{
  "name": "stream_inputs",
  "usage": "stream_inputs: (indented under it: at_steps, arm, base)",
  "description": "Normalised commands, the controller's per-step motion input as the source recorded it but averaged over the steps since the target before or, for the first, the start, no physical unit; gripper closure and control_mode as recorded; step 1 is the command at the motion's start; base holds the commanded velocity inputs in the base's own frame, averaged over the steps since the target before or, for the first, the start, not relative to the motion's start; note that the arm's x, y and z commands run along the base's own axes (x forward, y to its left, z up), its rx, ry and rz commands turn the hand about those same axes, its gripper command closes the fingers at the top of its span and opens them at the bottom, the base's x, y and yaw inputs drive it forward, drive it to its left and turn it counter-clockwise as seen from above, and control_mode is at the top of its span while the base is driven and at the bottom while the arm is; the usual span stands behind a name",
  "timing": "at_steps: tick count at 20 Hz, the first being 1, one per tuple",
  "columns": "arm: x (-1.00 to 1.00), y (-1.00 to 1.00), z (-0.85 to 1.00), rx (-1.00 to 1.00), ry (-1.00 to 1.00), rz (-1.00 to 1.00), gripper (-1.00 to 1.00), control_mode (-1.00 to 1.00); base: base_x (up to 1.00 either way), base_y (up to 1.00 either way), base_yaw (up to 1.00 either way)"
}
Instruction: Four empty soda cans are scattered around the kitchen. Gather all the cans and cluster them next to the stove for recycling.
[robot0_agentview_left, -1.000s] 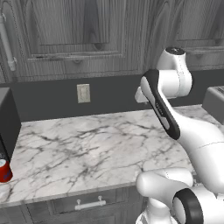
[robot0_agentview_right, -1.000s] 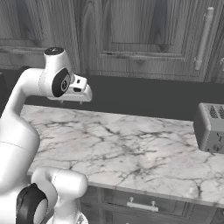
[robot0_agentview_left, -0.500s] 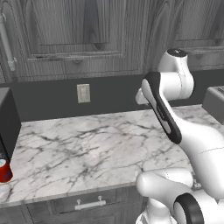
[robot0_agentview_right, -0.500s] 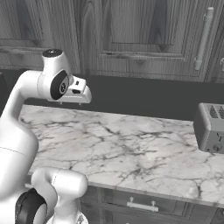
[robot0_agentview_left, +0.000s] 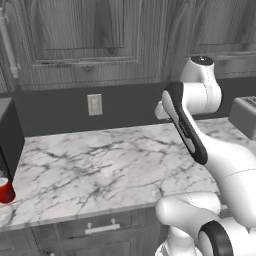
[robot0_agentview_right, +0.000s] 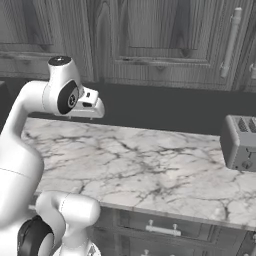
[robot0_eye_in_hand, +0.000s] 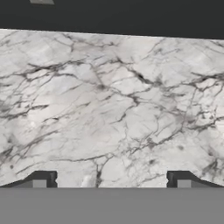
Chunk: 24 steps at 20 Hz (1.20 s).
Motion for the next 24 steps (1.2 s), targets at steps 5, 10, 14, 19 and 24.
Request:
stream_inputs:
  at_steps: [5,10,14,19,24]
  arm:
    - [0.0,0.0,0.0,0.0,0.0,0.0,-1.0,1.0]
    - [0.0,0.0,0.0,0.0,0.0,0.0,-1.0,1.0]
    - [0.0,0.0,0.0,0.0,0.0,0.0,-1.0,1.0]
    - [0.0,0.0,0.0,0.0,0.0,0.0,-1.0,1.0]
    - [0.0,0.0,0.0,0.0,0.0,0.0,-1.0,1.0]
  base:
    - [-0.47,-0.02,0.0]
    - [-0.44,0.0,0.0]
    - [-0.26,0.0,0.35]
    - [-0.19,-0.01,0.67]
    - [-0.17,-0.01,0.8]
